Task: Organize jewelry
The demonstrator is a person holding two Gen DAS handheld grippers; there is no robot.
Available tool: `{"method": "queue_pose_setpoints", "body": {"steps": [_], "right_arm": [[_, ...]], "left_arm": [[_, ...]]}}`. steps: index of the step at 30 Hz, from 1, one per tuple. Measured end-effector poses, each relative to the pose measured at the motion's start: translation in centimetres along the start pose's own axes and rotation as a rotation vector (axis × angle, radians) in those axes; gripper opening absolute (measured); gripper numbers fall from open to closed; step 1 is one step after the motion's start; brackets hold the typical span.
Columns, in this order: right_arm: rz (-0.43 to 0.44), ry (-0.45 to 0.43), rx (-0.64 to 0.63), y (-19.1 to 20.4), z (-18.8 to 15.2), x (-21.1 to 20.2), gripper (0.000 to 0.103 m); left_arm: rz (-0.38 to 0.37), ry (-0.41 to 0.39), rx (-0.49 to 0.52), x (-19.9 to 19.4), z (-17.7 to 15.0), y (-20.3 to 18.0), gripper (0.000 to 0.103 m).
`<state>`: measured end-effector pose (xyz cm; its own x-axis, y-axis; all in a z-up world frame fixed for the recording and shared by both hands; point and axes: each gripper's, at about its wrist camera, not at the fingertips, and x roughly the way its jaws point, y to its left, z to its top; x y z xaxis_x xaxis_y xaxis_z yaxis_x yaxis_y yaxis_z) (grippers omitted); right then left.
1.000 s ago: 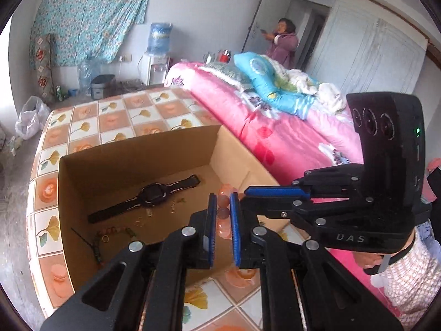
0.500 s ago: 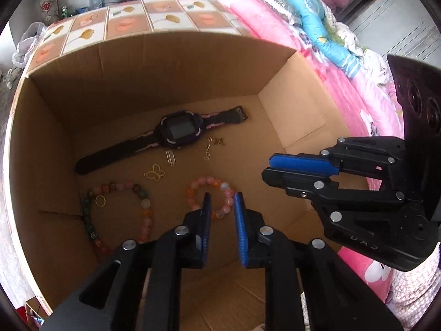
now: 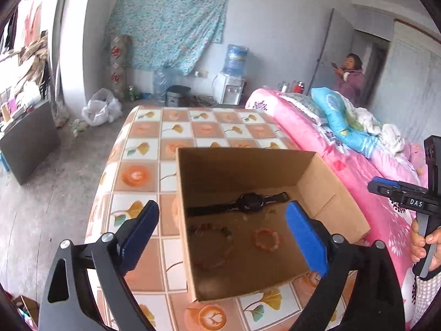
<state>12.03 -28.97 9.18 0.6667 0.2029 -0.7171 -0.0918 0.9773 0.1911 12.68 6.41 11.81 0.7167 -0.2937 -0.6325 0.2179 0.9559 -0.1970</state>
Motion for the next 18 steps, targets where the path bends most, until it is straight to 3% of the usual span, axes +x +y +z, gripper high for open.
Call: {"method": "queue_pose_setpoints", "body": {"steps": [3,5,7,14,18], "right_arm": [[0.014,0.097,0.043,-1.3,-1.0,2.4,0.051],[0.025,0.160,0.052,-1.4,-1.8,4.1,0.051],[0.095,0.224,0.082,-1.5,-2.6,5.1,0.051],[0.055,0.218,0.033,0.3,-3.6,4.2,0.055],[0.049,0.220,0.043,0.2,-4.5,3.1,0.055]], "left_arm": [[-0.034,0.123,-0.149,2.3,-2.2,2.3,0.091],[-0.101,0.190,-0.229,3.8,-3.6,2.9,0.091],[-0.159,0.237,-0.270,4.5,-4.7,3.0,0.091],[-0.109,0.236,-0.240,4.1,-5.5,0.9,0.091],[-0.130,0.257,-0.243,2.6,-6.3,0.6,0.091]]}}
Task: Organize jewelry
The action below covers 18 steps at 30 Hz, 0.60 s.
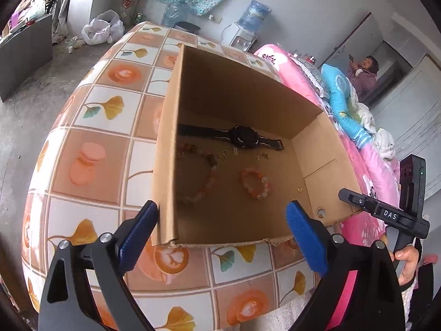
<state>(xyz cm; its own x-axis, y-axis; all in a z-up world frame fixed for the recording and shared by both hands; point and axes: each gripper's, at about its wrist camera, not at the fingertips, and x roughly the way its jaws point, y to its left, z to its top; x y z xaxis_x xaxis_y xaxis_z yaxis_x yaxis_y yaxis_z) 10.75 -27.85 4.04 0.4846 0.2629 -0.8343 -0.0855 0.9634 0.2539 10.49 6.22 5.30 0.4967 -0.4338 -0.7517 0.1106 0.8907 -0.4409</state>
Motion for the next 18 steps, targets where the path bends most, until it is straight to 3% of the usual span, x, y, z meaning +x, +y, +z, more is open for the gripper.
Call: {"method": "queue_pose_setpoints", "body": {"steps": [6,12,14,16,18], "right_arm": [[0.032,-0.008,0.013,0.6,-3.6,-1.9,0.056],[0.027,-0.034,0.016,1.1,-5.6,-1.9,0.061],[0.016,-0.070,0.017,1.5,-6.0,-2.8,0.063],[-0.036,-0.135,0.007,1.9,-6.7,-4.4,0.075],[-0.083,-0.191,0.001,2.4,-7.6,-5.9,0.080]], "left_arm": [[-0.031,-0.008,-0.015,-2.9,-2.8,0.3,0.091],[-0.008,-0.027,0.013,-3.2,-4.8,0.5,0.091],[0.035,-0.080,0.034,-4.2,-5.0,0.3,0.091],[0.093,-0.157,0.062,-5.6,-5.4,0.0,0.093],[0.150,-0.238,0.092,-7.2,-6.1,-0.4,0.093]]}}
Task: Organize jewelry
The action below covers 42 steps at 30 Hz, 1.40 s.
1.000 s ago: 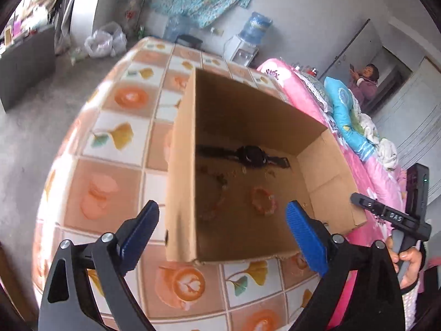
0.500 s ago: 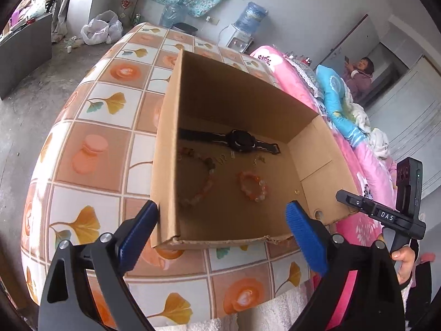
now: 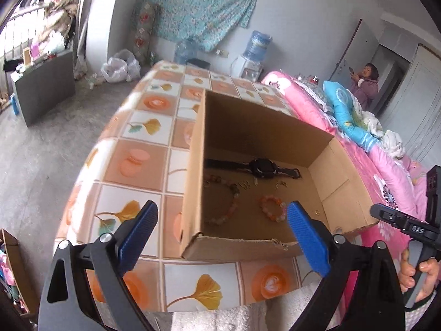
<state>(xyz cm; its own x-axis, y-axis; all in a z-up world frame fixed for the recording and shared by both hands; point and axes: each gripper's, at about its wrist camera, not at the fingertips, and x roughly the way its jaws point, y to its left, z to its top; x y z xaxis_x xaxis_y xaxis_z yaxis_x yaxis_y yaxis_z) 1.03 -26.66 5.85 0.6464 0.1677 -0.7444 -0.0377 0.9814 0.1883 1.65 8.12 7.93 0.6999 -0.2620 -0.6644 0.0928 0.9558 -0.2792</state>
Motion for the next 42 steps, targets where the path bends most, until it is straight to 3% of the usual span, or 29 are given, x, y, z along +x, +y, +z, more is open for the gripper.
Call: {"method": "queue_pose_setpoints", "body": {"steps": [6,12,15,18,23,25,33,42], "right_arm": [[-0.074,-0.145,-0.085,2.5,-2.4,-4.5,0.095],[-0.057,-0.226,-0.126,4.8,-4.3,-6.2,0.095],[-0.130,-0.260,-0.123,5.9,-5.2,-6.1,0.095],[-0.144,-0.268,-0.147,6.7,-6.0,-5.6,0.095],[-0.174,-0.231,-0.161,7.4,-6.1,-4.2,0.095],[-0.150,-0.200,-0.165,7.5,-6.0,-3.6,0.095],[-0.078,-0.029,-0.062,6.1,-4.4,-0.4,0.095],[-0.101,0.056,-0.012,5.6,-2.9,2.0,0.095]], "left_arm": [[0.091,-0.124,0.036,-4.4,-1.3,-0.5,0.097],[0.135,-0.186,0.057,-6.8,-2.1,-2.3,0.097],[0.206,-0.200,0.080,-7.1,-2.7,-3.2,0.097],[0.232,-0.207,0.117,-7.1,-3.4,-4.2,0.097],[0.243,-0.153,0.158,-5.9,-4.0,-5.4,0.097],[0.221,-0.112,0.157,-5.0,-4.0,-5.6,0.097],[0.257,0.041,0.172,-1.1,-3.7,-7.2,0.097],[0.278,0.196,0.148,1.8,-2.4,-7.7,0.097]]}}
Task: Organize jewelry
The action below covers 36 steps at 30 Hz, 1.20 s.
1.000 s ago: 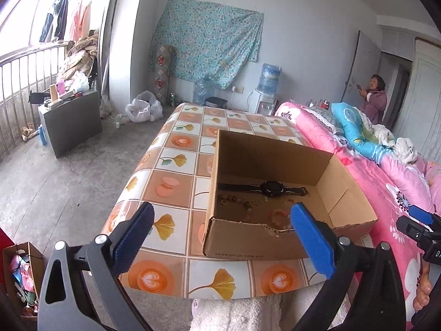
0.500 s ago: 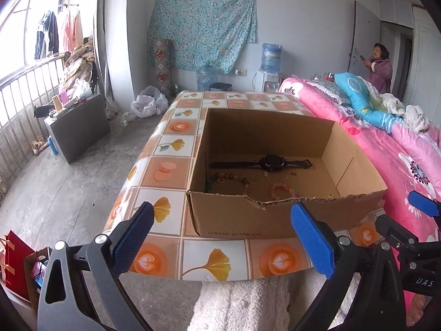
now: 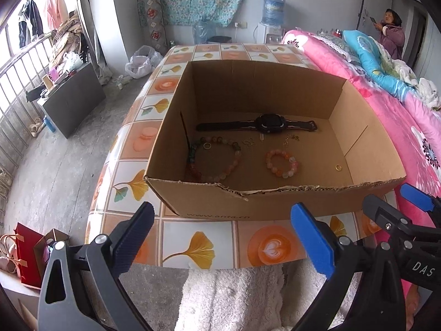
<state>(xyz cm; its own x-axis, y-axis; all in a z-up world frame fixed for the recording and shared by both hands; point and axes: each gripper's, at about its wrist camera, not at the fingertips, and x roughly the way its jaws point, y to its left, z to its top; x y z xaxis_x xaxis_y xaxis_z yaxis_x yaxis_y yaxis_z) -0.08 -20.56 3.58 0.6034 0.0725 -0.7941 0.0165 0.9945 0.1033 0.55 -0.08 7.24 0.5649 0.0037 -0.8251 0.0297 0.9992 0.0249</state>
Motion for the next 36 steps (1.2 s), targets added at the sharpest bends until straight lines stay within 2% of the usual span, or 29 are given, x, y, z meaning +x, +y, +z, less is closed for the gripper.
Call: {"method": "queue_pose_setpoints", "body": {"steps": [8,36], "right_arm": [[-0.027,0.037,-0.009,0.3,0.4,0.9,0.096],[-0.016,0.080,0.022,0.1,0.5,1.6,0.095]], "left_arm": [[0.021,0.065,-0.003,0.9,0.3,0.0,0.097],[0.006,0.112,-0.013,1.5,0.5,0.2,0.097]]}}
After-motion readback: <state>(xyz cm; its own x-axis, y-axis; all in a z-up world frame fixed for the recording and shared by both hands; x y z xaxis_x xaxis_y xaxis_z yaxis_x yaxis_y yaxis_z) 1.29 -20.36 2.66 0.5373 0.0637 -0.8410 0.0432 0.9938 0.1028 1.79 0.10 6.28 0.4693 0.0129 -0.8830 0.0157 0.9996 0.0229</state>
